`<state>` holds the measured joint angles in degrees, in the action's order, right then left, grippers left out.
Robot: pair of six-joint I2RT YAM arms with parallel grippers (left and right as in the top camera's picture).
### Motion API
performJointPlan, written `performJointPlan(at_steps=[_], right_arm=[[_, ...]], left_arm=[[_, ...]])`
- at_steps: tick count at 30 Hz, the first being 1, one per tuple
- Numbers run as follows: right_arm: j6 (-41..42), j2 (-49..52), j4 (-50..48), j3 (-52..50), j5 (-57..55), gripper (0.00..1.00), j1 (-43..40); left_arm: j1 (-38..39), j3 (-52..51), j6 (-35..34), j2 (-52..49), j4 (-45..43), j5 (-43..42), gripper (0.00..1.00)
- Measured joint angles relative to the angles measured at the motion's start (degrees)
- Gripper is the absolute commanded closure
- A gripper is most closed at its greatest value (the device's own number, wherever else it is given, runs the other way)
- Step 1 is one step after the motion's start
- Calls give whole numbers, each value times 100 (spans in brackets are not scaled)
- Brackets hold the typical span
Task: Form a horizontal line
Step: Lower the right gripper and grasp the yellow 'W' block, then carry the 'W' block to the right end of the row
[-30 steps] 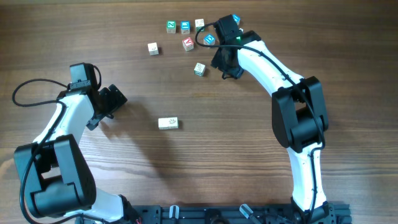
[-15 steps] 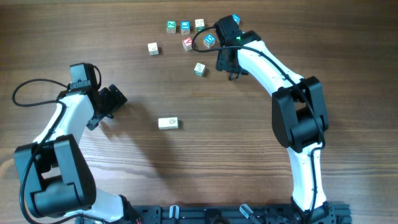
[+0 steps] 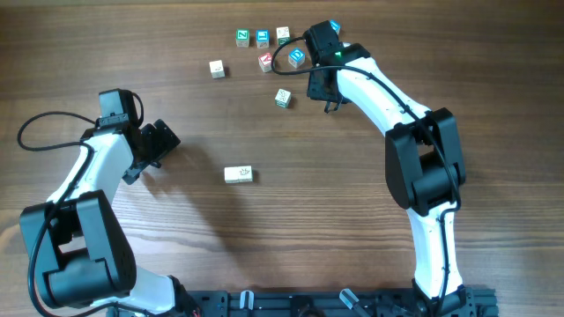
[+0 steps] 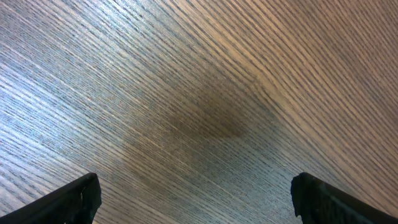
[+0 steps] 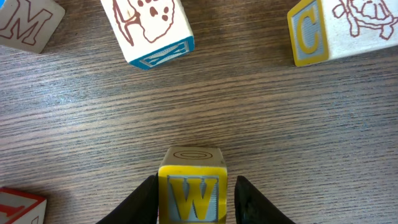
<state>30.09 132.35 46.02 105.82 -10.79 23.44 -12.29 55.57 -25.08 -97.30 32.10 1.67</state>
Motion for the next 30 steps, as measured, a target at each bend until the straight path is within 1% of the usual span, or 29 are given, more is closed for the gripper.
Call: performJointPlan(at_steps=[3, 5, 7, 9, 10, 14, 18, 20, 27, 30], right_arm=[[0, 0, 22, 0, 0, 68, 0], [-133, -28, 107, 0, 0, 68, 0], [-315, -149, 326, -7, 0, 68, 0], [-459, -433, 656, -17, 2, 73, 0], [-516, -581, 761, -17, 31, 73, 0], [-776, -782, 1268, -17, 636, 72, 0], [-835, -782, 1786, -17, 1246, 72, 7], [-837, -782, 1873, -17, 1399, 72, 46], [-804, -782, 2243, -22, 1639, 72, 857], [-588, -782, 2273, -26, 1665, 72, 1178]], left_arm=[[0, 0, -2, 0, 0, 0, 0], [0, 0, 0, 0, 0, 0, 0], [0, 0, -2, 0, 0, 0, 0], [0, 0, 0, 0, 0, 0, 0], [0, 0, -2, 0, 0, 0, 0], [0, 0, -2, 0, 2, -2, 0], [0, 0, -2, 0, 0, 0, 0], [0, 0, -2, 0, 0, 0, 0], [0, 0, 0, 0, 0, 0, 0], [0, 0, -2, 0, 0, -2, 0]])
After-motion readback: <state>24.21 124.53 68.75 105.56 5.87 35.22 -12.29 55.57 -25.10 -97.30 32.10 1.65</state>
